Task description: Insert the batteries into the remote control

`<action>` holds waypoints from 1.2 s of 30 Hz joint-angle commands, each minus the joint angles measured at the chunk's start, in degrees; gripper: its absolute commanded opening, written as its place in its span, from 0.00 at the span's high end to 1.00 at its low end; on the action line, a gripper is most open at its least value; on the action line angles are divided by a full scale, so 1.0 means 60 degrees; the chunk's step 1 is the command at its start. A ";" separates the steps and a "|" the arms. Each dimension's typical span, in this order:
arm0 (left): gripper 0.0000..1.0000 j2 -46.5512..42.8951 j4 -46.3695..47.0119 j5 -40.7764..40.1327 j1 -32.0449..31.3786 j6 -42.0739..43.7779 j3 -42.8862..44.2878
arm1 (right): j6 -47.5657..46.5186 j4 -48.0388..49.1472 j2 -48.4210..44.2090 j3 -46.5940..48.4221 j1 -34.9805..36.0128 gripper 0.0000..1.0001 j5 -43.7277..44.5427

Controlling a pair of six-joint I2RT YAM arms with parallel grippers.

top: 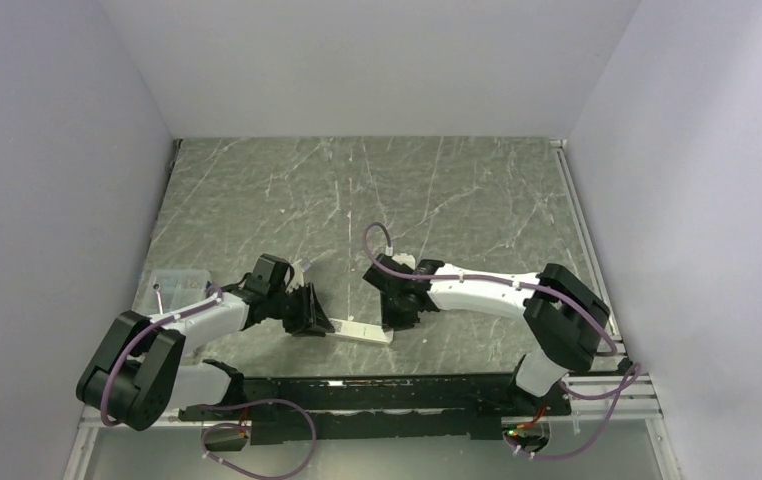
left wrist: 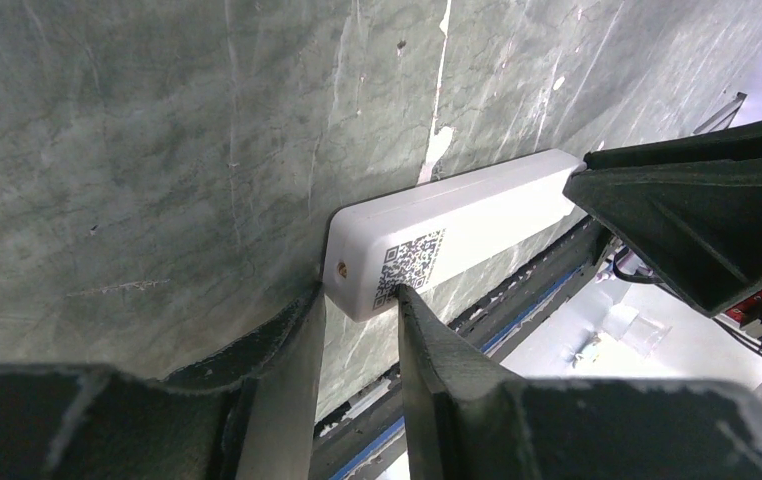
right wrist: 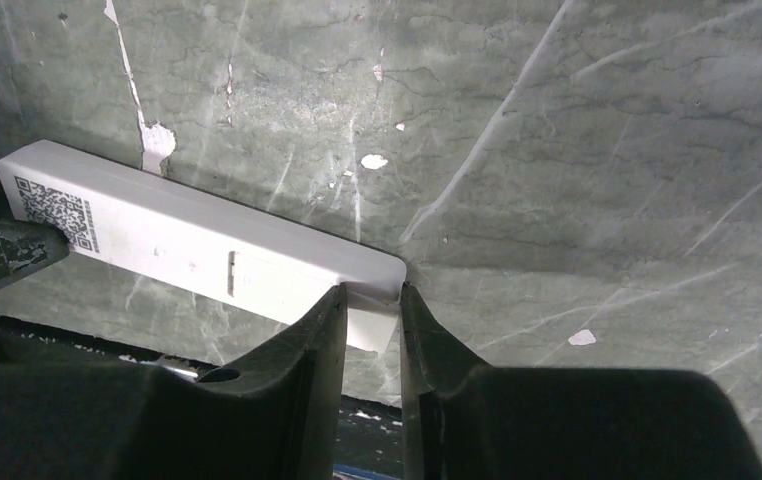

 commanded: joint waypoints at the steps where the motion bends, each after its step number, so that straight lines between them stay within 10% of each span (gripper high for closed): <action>1: 0.66 -0.0017 0.0426 0.0404 -0.0250 0.0002 -0.0079 | 0.0124 0.1000 0.0753 0.0113 0.0389 0.78 -0.0403; 21: 0.67 -0.0154 0.0653 0.0517 -0.0488 -0.0267 -0.0261 | 0.0514 0.1758 0.1015 -0.0334 0.0514 0.82 -0.0961; 36: 0.59 -0.0526 0.0349 0.0394 -0.0518 -0.0262 -0.0253 | 0.0370 0.1318 0.0975 -0.0323 0.0528 0.64 -0.0850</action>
